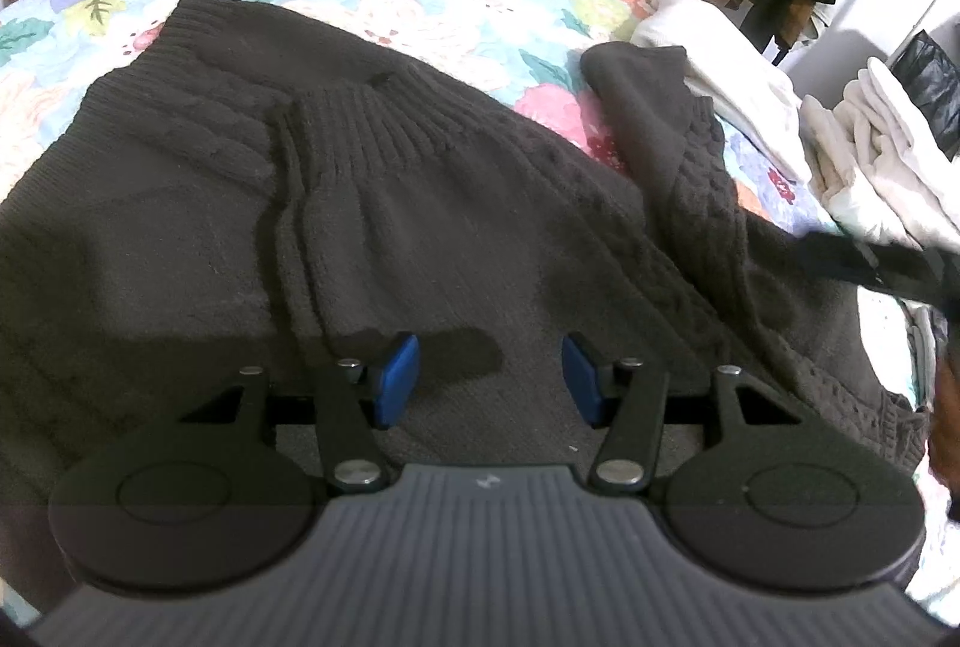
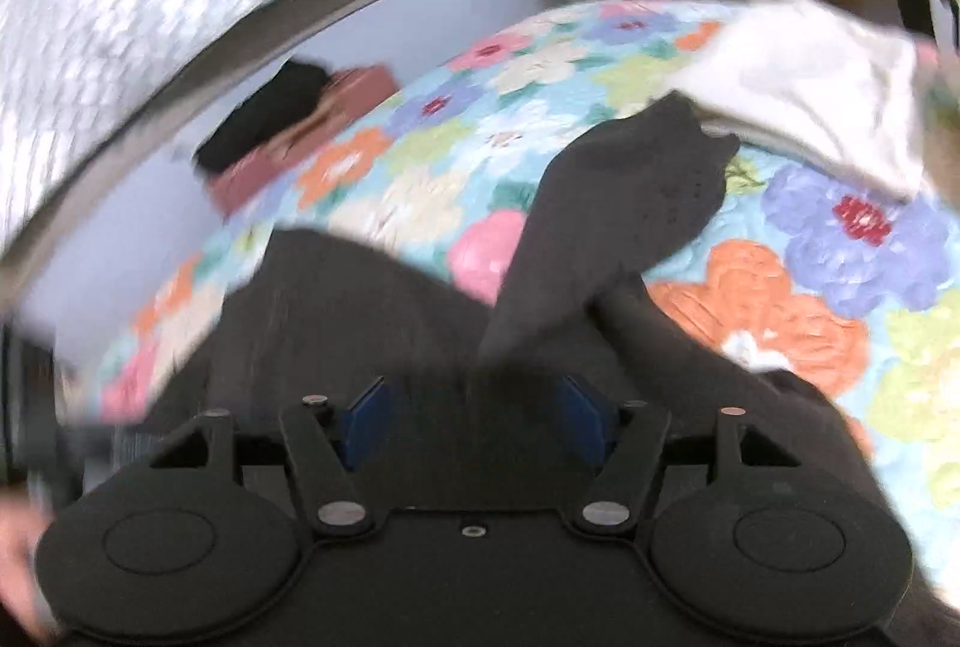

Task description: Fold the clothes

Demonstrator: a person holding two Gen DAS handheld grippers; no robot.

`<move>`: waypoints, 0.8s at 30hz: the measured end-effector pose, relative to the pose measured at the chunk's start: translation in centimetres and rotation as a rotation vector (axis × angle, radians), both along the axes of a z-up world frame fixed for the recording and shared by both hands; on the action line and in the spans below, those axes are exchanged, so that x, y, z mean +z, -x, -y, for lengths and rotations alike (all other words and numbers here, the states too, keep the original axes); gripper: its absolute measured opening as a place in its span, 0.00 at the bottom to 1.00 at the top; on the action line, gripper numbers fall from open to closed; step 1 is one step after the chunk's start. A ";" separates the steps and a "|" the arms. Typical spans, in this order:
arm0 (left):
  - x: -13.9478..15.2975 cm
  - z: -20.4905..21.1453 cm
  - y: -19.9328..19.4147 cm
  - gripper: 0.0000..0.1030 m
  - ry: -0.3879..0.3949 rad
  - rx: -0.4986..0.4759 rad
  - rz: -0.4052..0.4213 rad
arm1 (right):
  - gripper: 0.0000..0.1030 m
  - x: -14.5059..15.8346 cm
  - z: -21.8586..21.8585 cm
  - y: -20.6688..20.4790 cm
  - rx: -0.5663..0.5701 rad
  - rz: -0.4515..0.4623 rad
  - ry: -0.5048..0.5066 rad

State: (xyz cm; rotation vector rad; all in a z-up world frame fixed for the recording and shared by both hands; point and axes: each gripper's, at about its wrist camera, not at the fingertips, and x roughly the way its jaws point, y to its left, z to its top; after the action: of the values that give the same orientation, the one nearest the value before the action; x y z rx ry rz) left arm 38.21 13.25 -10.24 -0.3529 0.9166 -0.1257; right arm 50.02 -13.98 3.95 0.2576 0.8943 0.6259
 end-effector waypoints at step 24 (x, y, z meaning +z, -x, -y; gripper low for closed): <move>2.2 -8.0 8.3 0.51 0.064 0.162 0.100 | 0.13 -1.1 -14.8 15.0 0.466 0.497 0.356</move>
State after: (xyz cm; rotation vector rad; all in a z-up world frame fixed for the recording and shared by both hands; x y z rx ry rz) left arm 29.88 21.23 -8.05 -0.4744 0.7832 -0.0237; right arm 35.04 0.84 2.87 -0.4270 0.5645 0.8952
